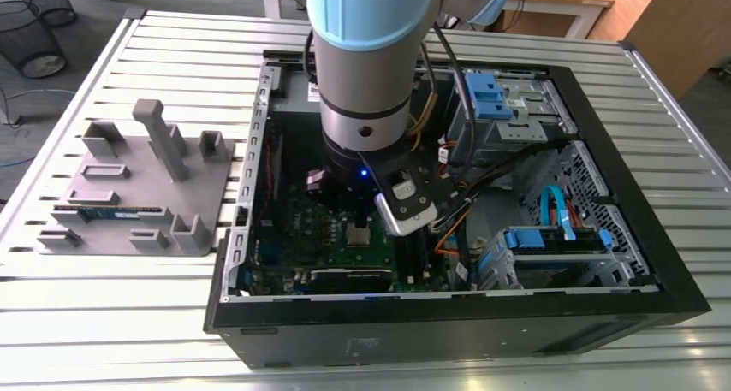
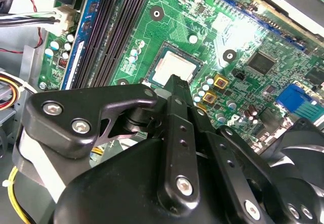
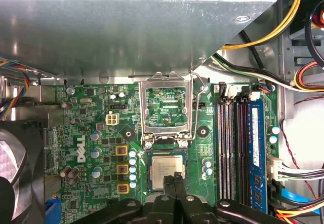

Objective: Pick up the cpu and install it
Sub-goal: 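Close the cpu cover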

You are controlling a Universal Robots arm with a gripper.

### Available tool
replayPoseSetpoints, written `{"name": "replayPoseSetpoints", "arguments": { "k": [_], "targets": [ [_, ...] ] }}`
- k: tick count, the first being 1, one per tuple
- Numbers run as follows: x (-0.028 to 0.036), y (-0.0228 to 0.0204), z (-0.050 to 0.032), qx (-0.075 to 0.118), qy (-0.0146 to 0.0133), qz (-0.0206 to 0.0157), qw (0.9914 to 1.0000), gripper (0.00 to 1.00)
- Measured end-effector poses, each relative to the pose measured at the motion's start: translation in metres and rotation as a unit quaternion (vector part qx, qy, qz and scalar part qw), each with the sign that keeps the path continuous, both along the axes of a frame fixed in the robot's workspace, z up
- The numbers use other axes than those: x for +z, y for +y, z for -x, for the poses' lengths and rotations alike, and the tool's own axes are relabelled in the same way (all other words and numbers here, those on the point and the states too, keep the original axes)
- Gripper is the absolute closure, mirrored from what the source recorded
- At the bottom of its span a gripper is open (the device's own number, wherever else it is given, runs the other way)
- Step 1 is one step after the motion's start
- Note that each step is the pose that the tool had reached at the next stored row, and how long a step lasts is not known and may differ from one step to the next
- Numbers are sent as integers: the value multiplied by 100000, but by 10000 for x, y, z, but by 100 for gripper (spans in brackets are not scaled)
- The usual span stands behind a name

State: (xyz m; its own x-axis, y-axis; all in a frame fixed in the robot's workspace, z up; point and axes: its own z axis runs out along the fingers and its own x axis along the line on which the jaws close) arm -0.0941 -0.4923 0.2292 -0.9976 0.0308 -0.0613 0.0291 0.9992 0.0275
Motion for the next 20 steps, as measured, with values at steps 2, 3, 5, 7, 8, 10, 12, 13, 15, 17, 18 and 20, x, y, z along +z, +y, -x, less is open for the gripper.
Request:
{"name": "replayPoseSetpoints", "arguments": {
  "k": [2, 3, 5, 7, 8, 10, 12, 13, 15, 17, 18, 20],
  "targets": [
    [0, 0, 0, -1, -7, -16, 100000, 89],
    [0, 0, 0, 2, -6, -14, 100000, 89],
    [0, 0, 0, 1, -11, -23, 100000, 89],
    [5, 0, 0, 2, -7, -16, 100000, 89],
    [6, 0, 0, -1, -9, -18, 100000, 89],
    [10, 0, 0, 2, -5, -12, 100000, 89],
    [15, 0, 0, 1, -6, -12, 100000, 89],
    [17, 0, 0, 3, -7, -13, 100000, 89],
    [17, 0, 0, 2, -9, -20, 100000, 89],
    [69, 0, 0, 0, -8, -18, 100000, 89],
    [69, 0, 0, 3, -7, -14, 100000, 89],
    [72, 0, 0, 2, -4, -6, 100000, 89]
  ]
}}
